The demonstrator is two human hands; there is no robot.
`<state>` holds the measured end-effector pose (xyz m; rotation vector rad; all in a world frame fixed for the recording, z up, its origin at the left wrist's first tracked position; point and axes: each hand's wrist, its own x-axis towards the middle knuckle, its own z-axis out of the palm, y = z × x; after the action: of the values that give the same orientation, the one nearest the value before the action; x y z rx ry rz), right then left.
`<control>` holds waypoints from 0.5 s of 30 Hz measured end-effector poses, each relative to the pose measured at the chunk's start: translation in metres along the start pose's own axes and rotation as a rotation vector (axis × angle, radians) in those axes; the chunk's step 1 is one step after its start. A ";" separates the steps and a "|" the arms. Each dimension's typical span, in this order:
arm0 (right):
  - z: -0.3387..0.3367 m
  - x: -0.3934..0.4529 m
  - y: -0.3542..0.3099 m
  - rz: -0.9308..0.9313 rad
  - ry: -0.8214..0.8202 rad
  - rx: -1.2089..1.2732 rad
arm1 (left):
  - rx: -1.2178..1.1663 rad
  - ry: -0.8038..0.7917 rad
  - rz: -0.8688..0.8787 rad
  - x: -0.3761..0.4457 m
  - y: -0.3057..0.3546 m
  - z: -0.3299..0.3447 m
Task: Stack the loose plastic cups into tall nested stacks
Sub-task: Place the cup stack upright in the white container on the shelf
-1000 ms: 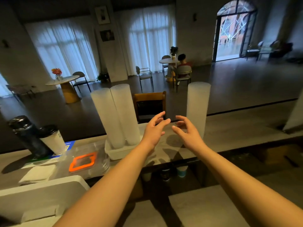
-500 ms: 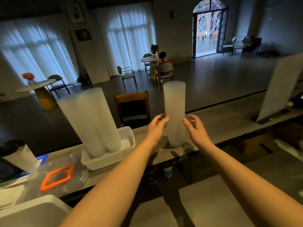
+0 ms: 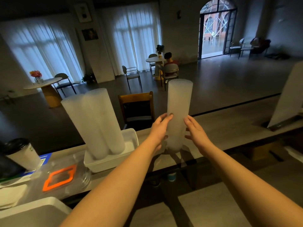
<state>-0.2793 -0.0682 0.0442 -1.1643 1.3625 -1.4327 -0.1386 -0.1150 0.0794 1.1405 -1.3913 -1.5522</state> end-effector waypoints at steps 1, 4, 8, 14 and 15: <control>0.004 0.000 -0.005 -0.015 -0.006 0.001 | 0.012 0.014 0.027 -0.001 0.003 -0.005; 0.021 0.002 -0.023 -0.071 -0.029 0.003 | 0.006 0.076 0.103 -0.007 0.016 -0.024; 0.054 0.008 -0.047 -0.140 -0.093 0.007 | -0.068 0.200 0.164 -0.019 0.037 -0.060; 0.112 0.014 -0.061 -0.178 -0.226 0.044 | -0.104 0.305 0.170 -0.042 0.054 -0.114; 0.121 0.015 -0.062 -0.181 -0.240 0.042 | -0.104 0.320 0.172 -0.045 0.054 -0.122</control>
<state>-0.1633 -0.1061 0.1054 -1.4108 1.0795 -1.3871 -0.0108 -0.1195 0.1377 1.1181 -1.1490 -1.2435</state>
